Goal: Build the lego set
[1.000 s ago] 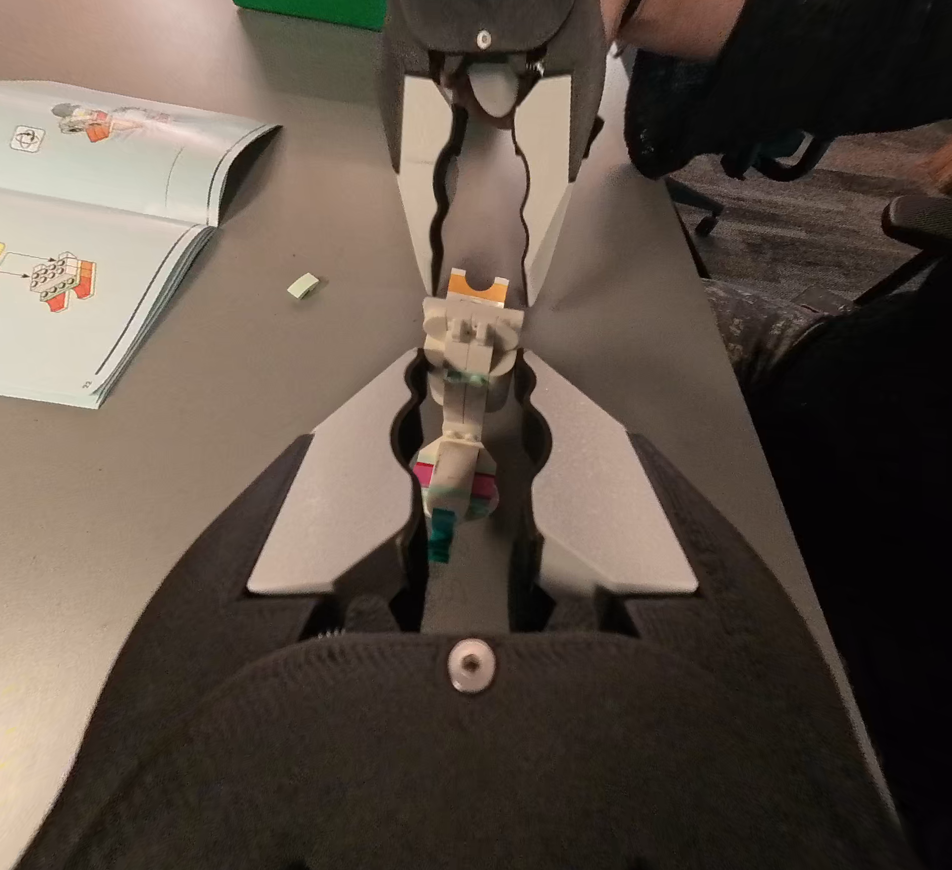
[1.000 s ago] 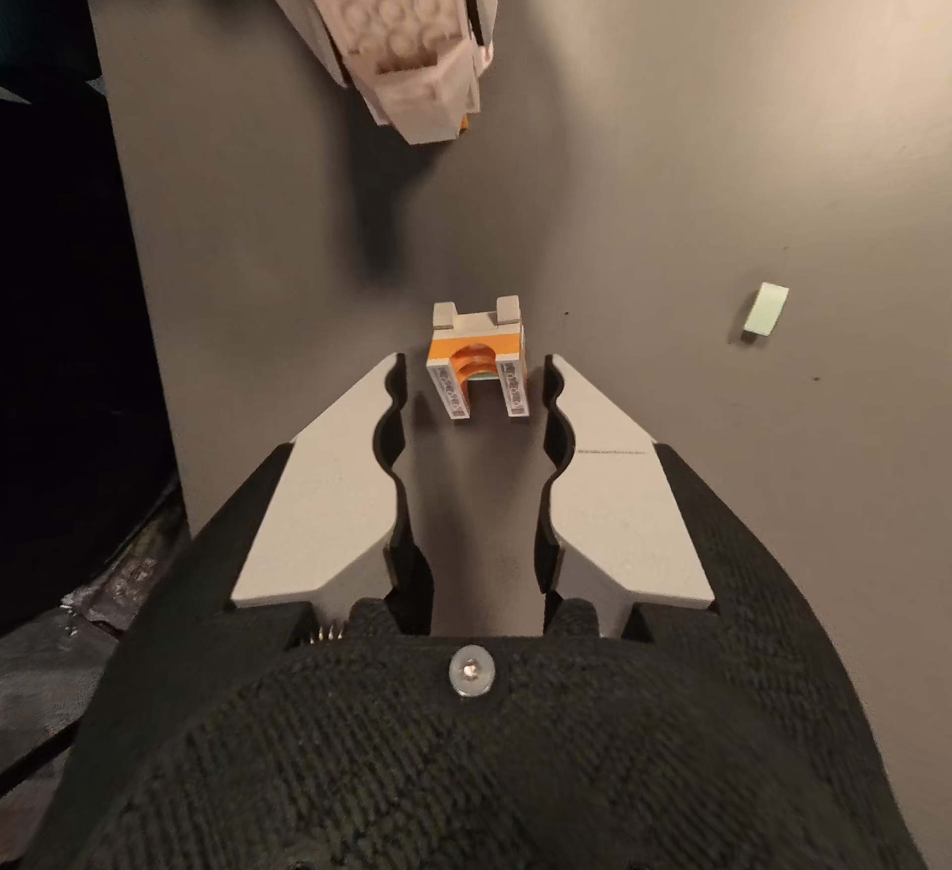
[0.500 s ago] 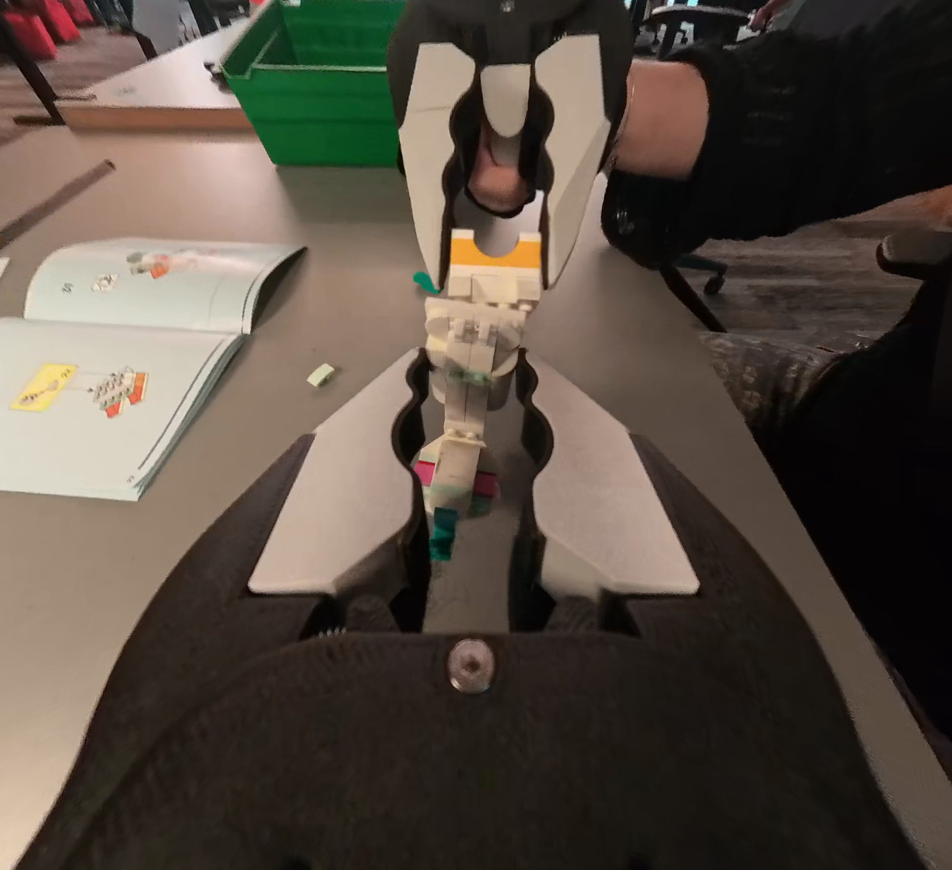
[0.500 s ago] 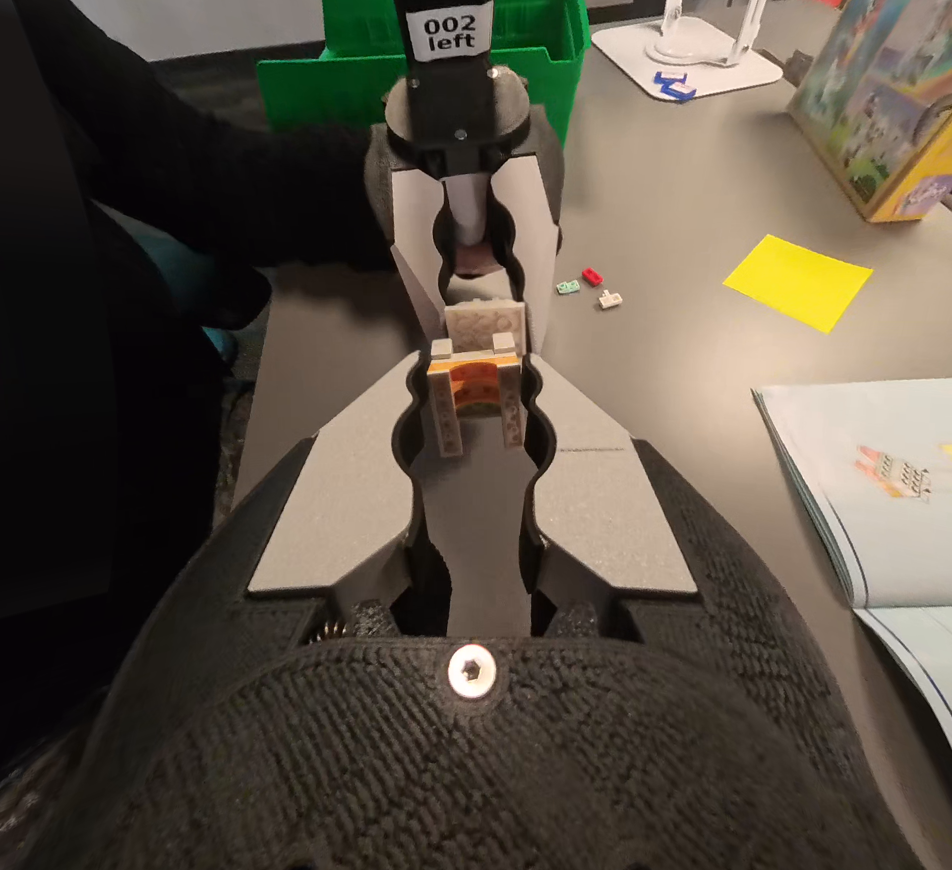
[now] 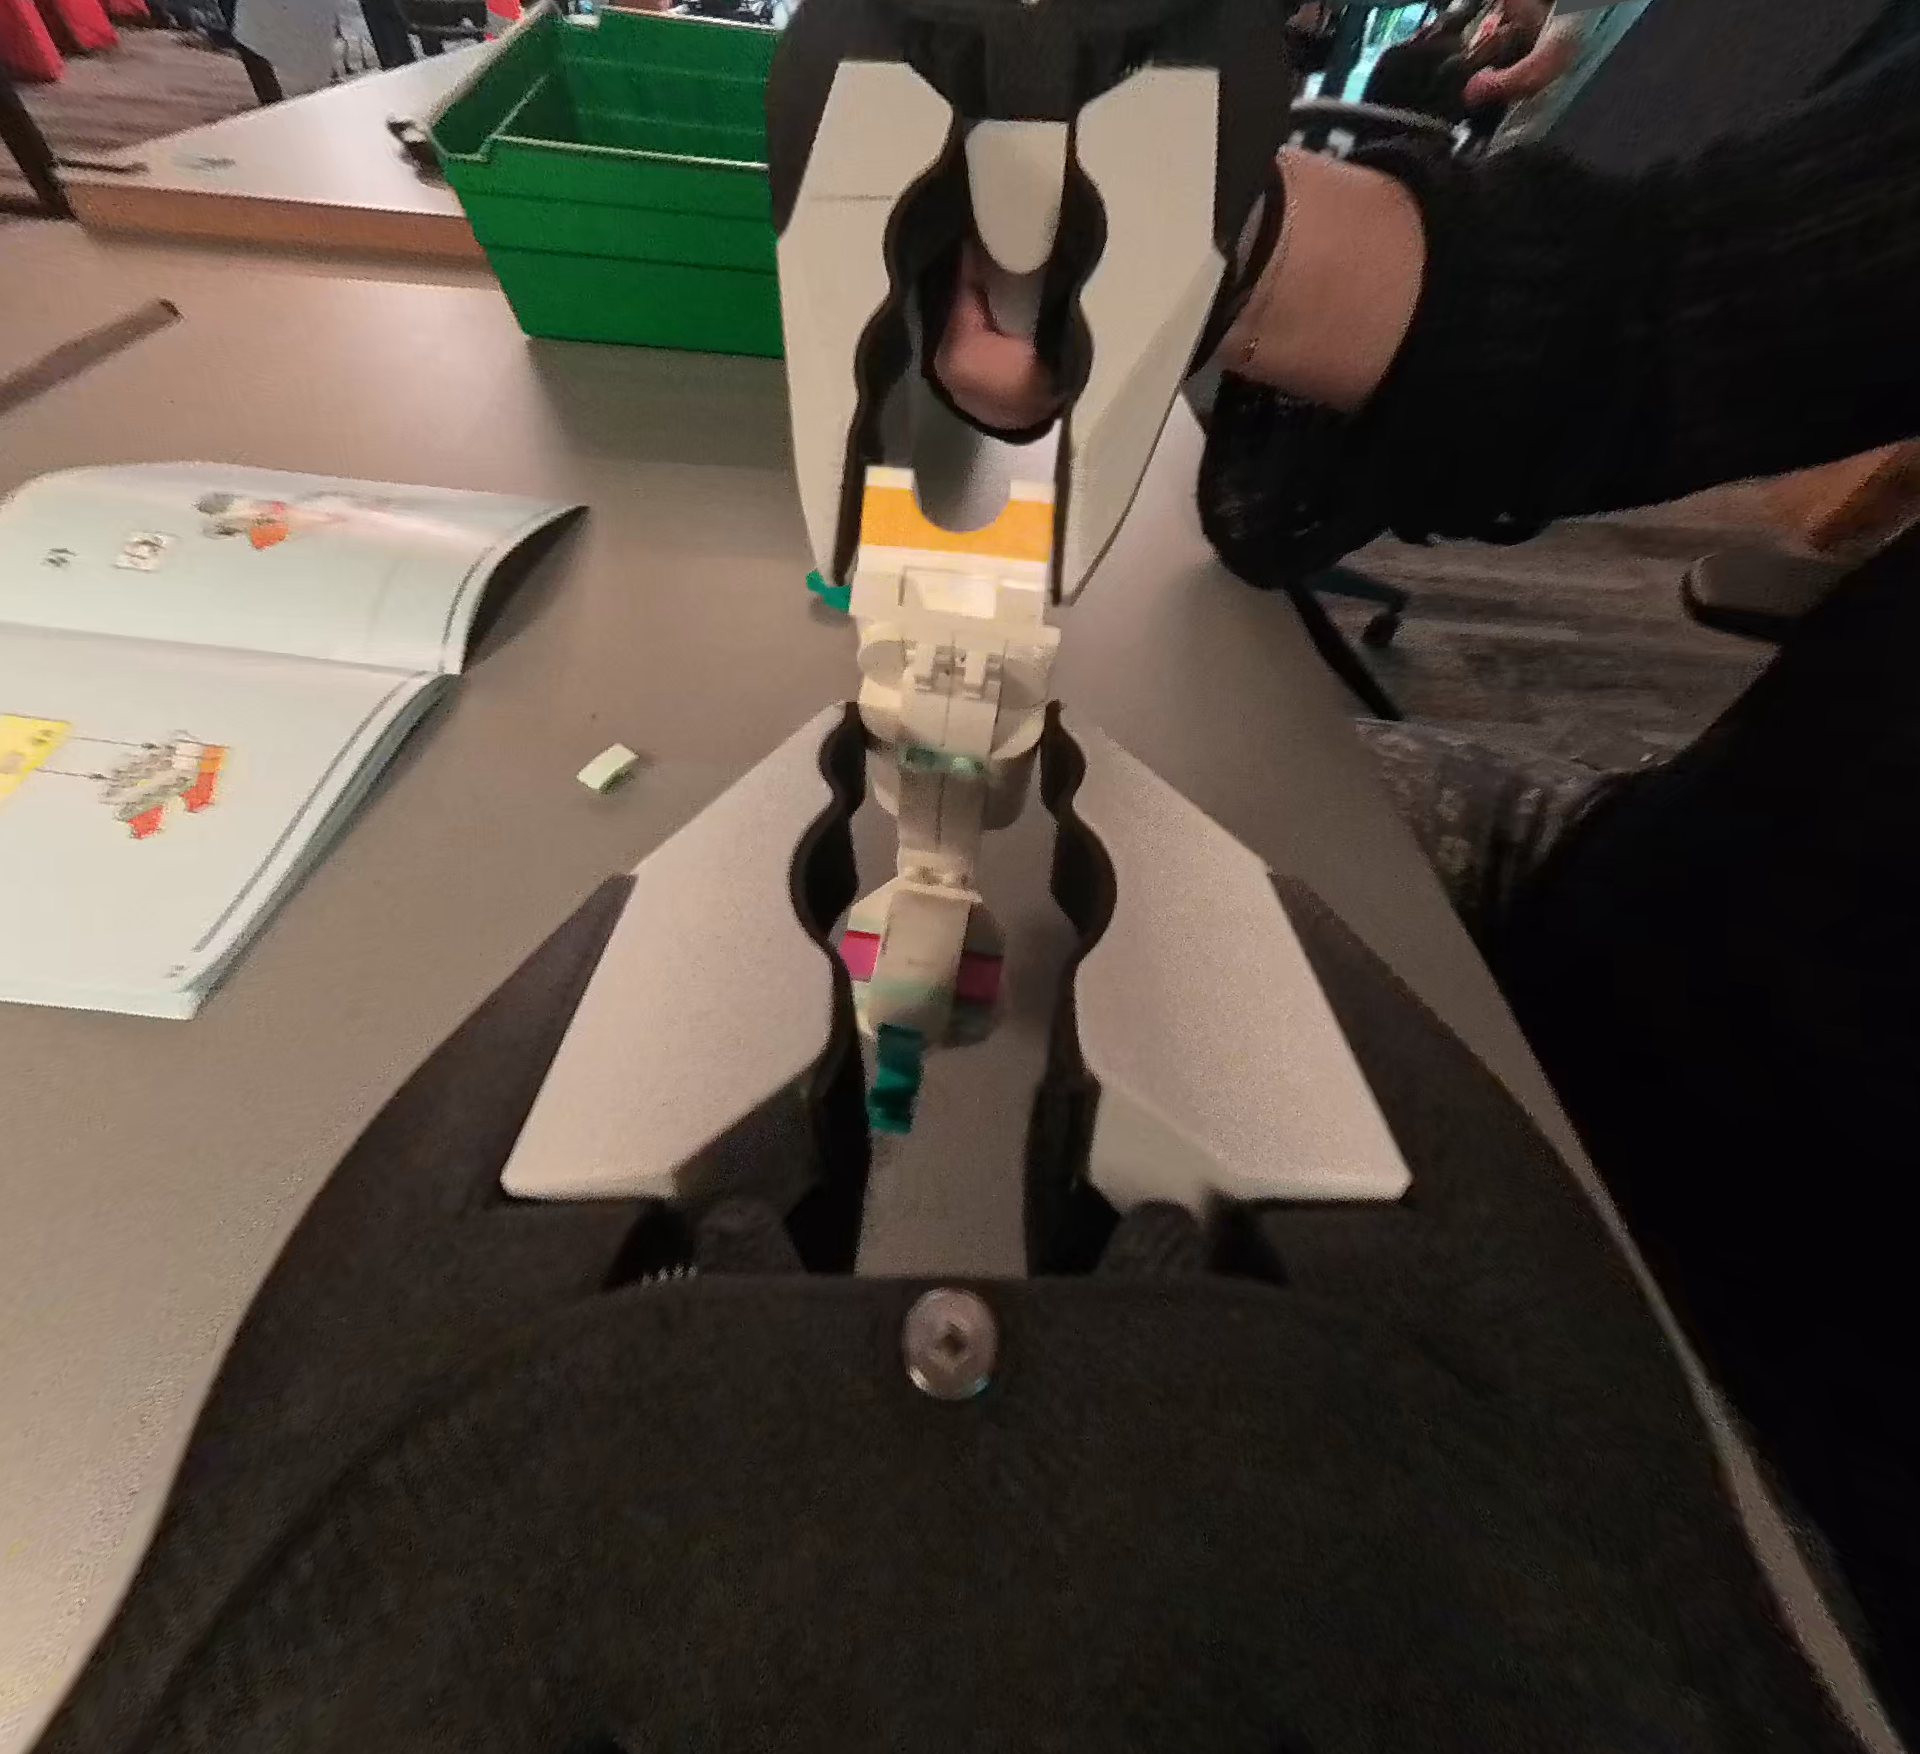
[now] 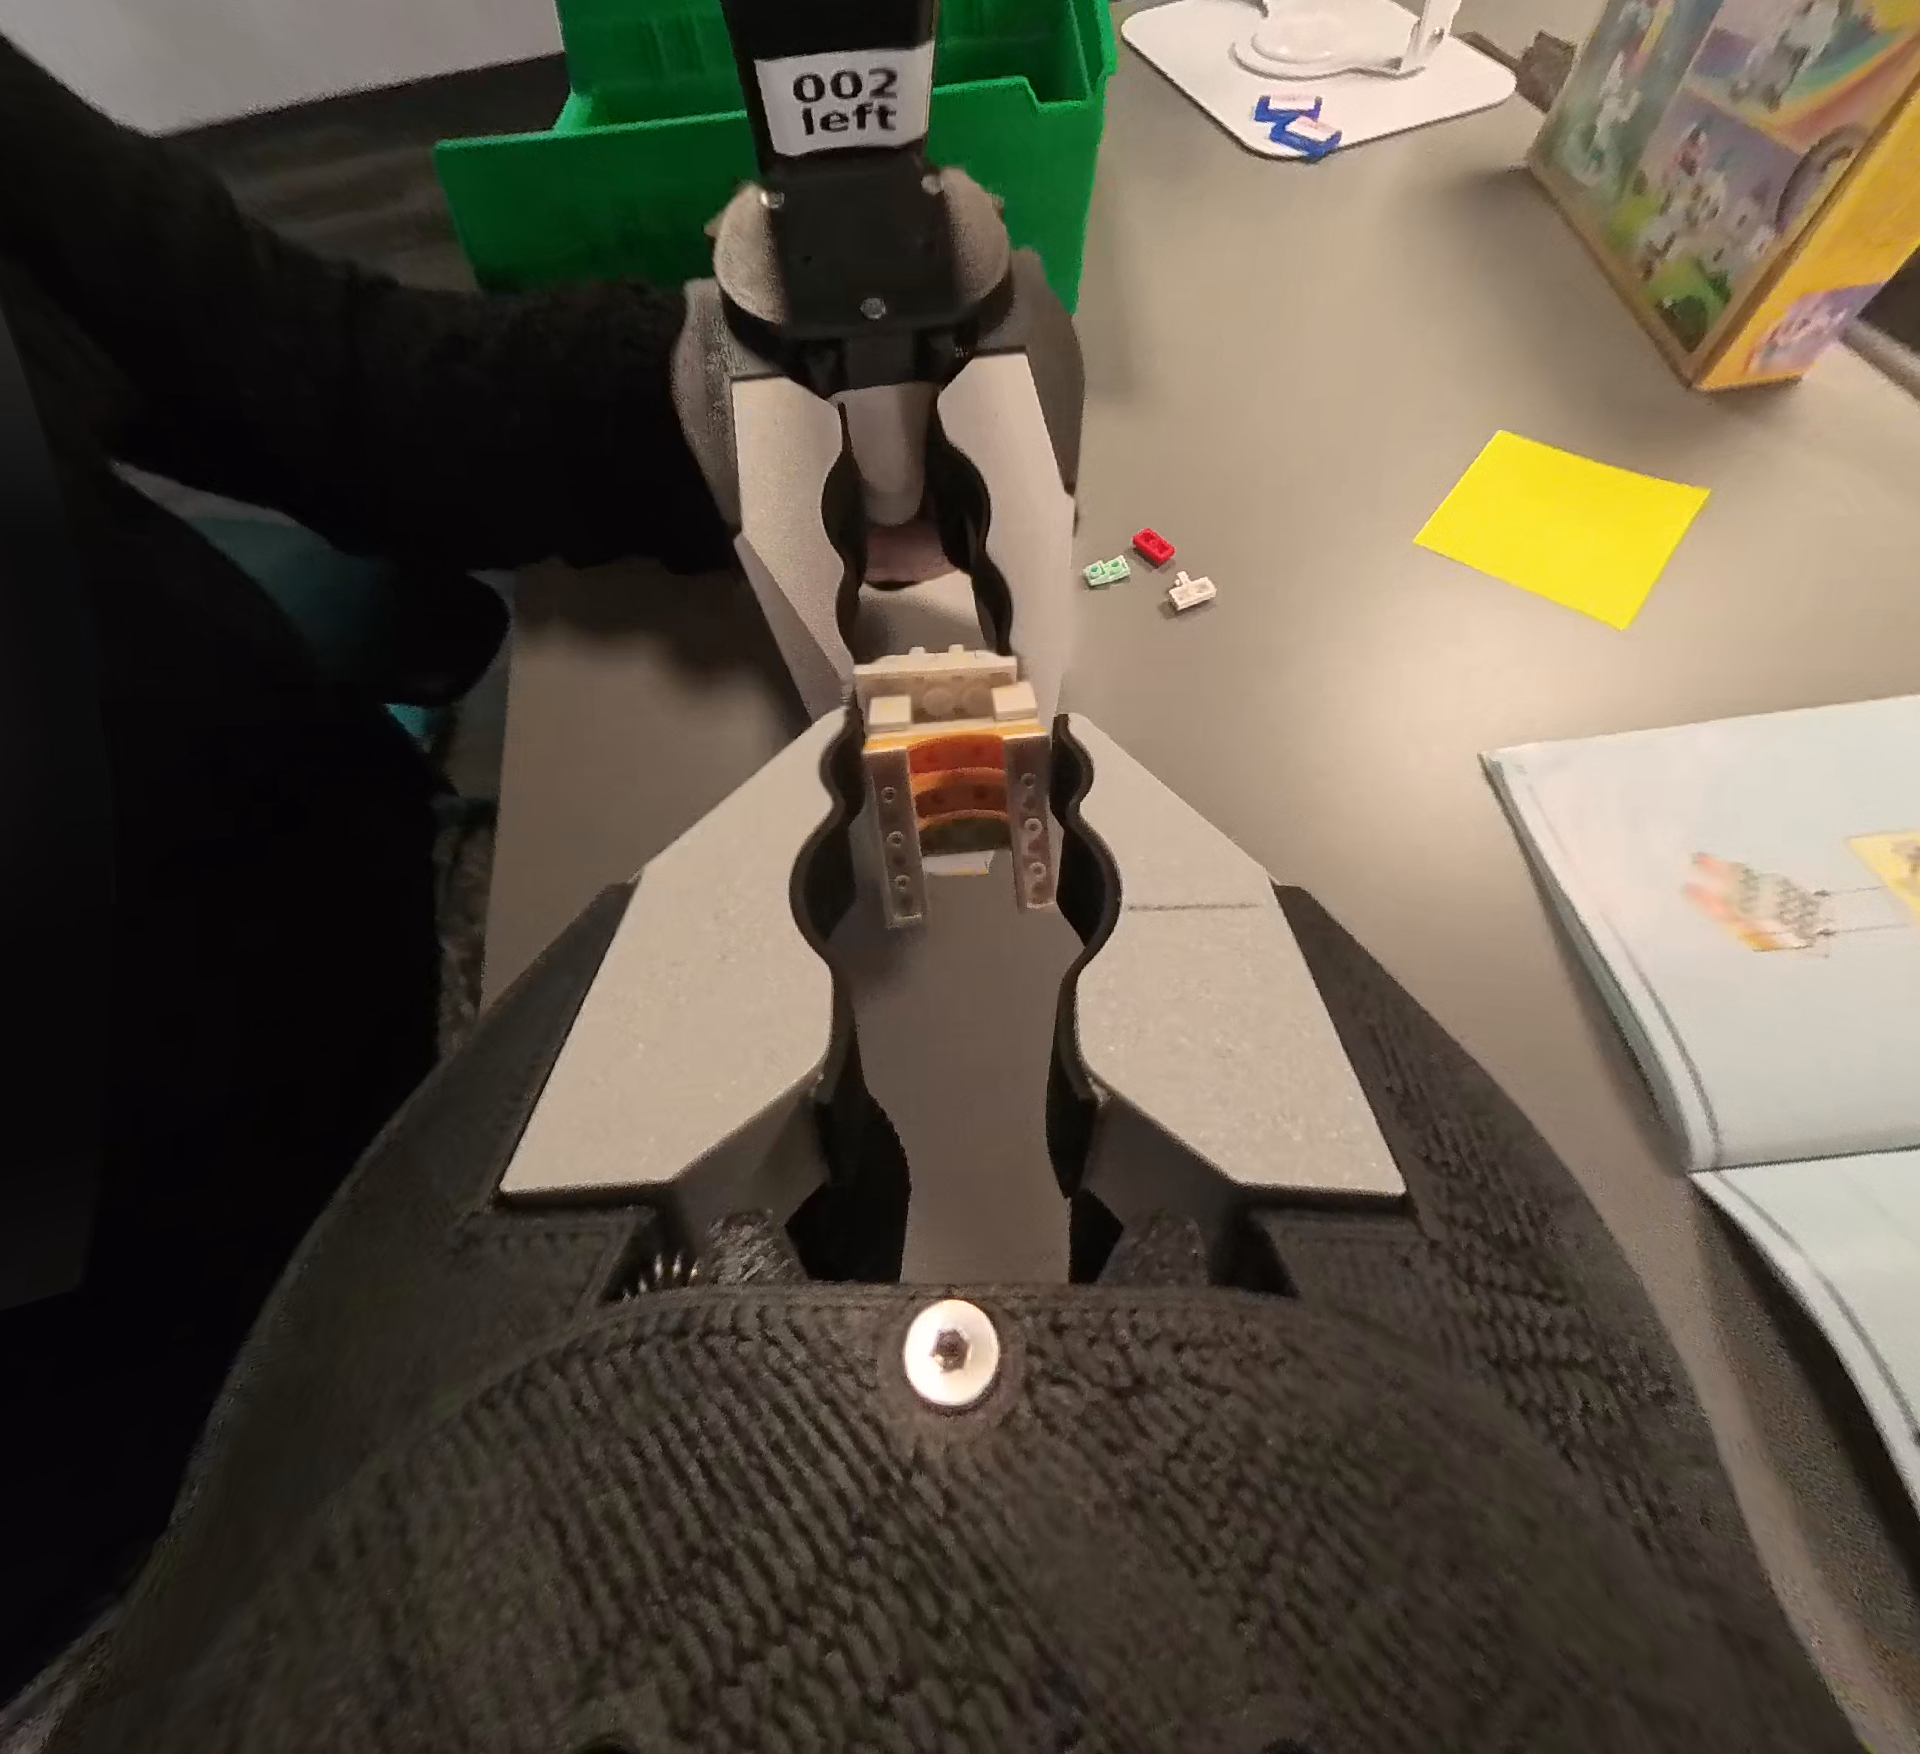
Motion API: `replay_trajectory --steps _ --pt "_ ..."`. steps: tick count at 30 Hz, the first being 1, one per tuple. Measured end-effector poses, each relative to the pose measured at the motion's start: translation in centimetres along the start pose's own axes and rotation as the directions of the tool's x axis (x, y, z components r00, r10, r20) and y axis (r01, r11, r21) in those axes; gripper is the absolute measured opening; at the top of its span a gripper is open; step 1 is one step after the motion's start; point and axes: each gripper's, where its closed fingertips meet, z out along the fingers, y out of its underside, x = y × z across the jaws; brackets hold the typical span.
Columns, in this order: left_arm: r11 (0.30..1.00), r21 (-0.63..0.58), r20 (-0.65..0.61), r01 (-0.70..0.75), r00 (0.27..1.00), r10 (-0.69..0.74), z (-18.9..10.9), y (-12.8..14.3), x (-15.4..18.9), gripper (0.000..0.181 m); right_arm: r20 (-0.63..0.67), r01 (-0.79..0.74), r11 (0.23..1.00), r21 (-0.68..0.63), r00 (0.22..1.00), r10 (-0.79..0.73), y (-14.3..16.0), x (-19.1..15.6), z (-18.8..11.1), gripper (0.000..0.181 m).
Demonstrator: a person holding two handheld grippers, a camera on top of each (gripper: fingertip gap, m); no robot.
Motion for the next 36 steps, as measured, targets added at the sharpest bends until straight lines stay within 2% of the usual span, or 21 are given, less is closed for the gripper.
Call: replay_trajectory --steps 4,10,20,36 --pt "0.994 0.038 -0.038 0.106 0.994 -0.105 -0.1 -0.4 -0.2 0.033 0.046 -0.13 0.991 0.044 0.991 0.128 -0.4 0.4 0.0 0.034" --pt "0.971 0.087 -0.087 0.223 0.973 -0.216 -0.4 -1.0 -0.4 0.033 0.083 -0.223 0.97 0.097 0.973 0.215 -0.9 0.6 0.1 0.035" --pt "0.933 0.078 -0.129 0.35 0.932 -0.339 -0.3 -0.7 -0.8 0.033 0.118 -0.351 0.932 0.085 0.933 0.341 -0.1 1.1 0.5 0.035" --pt "0.913 0.045 -0.131 0.404 0.909 -0.396 -0.1 0.1 -1.1 0.033 0.198 -0.521 0.848 0.099 0.845 0.496 0.4 1.7 0.7 0.035"
